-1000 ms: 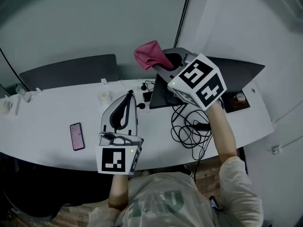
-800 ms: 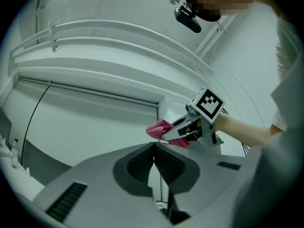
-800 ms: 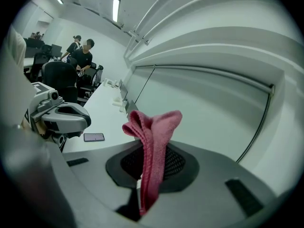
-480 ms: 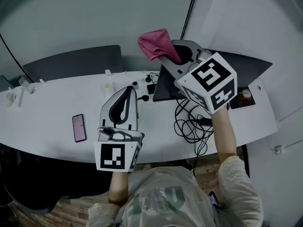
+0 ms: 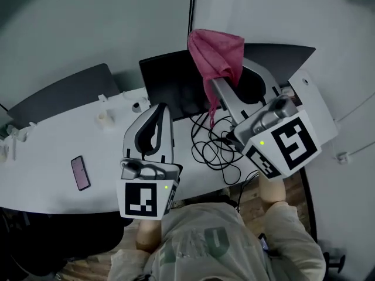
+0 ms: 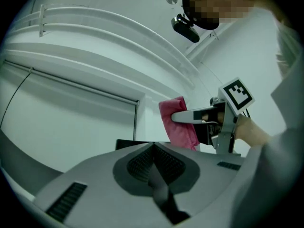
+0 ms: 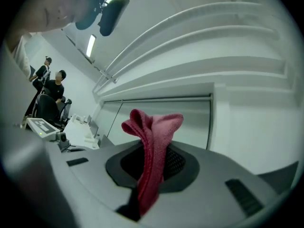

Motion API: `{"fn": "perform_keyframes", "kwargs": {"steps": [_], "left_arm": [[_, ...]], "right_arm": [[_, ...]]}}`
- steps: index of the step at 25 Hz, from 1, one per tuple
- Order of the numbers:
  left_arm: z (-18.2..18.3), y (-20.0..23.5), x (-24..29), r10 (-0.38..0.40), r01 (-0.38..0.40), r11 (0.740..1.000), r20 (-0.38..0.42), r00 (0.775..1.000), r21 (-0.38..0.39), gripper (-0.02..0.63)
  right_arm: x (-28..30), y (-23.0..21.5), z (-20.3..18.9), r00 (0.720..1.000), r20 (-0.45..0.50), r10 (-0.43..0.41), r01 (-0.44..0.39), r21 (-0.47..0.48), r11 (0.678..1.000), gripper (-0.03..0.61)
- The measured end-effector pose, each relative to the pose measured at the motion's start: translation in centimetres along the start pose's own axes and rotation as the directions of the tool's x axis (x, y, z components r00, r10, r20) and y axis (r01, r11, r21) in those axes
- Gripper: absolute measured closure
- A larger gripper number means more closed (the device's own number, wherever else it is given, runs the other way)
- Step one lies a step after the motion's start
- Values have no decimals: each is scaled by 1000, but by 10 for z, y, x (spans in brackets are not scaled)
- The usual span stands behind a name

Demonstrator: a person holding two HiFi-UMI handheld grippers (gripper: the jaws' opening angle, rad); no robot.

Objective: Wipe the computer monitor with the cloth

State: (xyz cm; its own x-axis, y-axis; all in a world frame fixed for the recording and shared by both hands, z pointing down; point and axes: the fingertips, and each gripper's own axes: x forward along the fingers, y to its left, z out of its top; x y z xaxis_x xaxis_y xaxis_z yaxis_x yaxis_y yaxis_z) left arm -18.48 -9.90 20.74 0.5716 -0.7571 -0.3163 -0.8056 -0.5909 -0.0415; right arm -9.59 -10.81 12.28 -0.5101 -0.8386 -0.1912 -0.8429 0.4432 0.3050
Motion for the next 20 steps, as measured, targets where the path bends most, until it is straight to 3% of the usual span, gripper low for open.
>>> {"fn": "perform_keyframes", "kwargs": {"steps": [6,9,14,20], "left_arm": [[-8,-67,42,-38,38,999,14,999,-9,598],[-16,-94,55,-43,42,999,21,999,10,598],[-41,-130,64,-60,60,998,25,998,3,598],[-68,-157,74,-84,83,996,-42,996,-11,598]], "right_arm": [[-75,-68,-37,983,28,-182,178,102,979,522],[-103,-89,-69,972,-3,-236,234,130,963,522],[-141,-94,-135,957,-92,-274,286,166,944,522],[-162,-89,-168,952,-134,-274,296,197,935,522]]}}
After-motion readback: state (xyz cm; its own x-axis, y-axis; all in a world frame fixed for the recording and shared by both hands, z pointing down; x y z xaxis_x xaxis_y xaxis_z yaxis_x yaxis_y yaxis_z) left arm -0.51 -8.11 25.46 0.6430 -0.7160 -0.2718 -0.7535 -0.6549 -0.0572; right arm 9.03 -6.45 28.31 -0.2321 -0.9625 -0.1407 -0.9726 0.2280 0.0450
